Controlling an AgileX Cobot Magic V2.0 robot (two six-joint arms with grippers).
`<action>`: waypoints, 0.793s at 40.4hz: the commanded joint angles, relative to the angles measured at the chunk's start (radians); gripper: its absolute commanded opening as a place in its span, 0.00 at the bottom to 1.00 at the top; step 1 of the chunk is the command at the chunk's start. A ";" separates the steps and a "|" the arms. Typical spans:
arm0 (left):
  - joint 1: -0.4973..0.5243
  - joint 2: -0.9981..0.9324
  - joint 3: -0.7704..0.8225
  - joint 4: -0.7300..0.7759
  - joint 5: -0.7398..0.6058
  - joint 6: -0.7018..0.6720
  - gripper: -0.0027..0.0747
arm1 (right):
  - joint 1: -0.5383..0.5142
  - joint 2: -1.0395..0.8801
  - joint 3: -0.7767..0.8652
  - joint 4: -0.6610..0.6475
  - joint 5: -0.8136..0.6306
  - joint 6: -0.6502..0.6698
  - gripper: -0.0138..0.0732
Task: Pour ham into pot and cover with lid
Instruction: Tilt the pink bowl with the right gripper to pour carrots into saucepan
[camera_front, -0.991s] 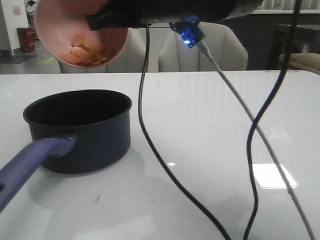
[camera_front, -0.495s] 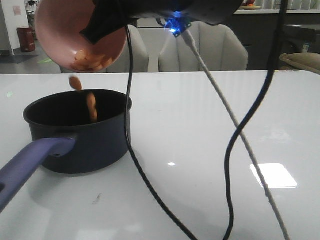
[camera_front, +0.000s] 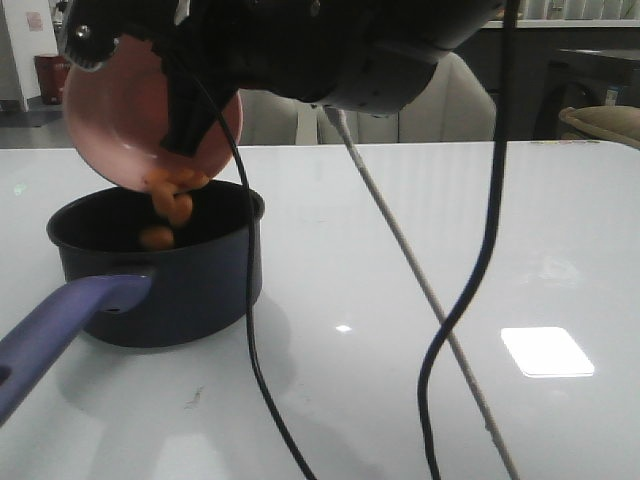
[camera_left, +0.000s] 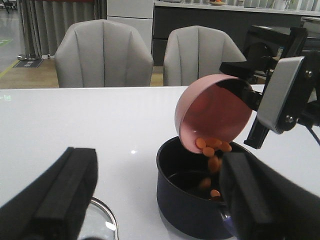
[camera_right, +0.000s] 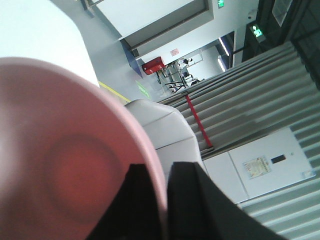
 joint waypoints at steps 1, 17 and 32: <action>-0.006 0.009 -0.029 -0.005 -0.079 -0.012 0.74 | 0.000 -0.051 -0.036 -0.047 -0.127 -0.067 0.32; -0.006 0.009 -0.029 -0.005 -0.079 -0.012 0.74 | 0.004 -0.052 -0.036 -0.035 -0.176 0.005 0.32; -0.006 0.009 -0.029 -0.005 -0.079 -0.012 0.74 | 0.007 -0.092 -0.036 0.127 -0.145 0.302 0.32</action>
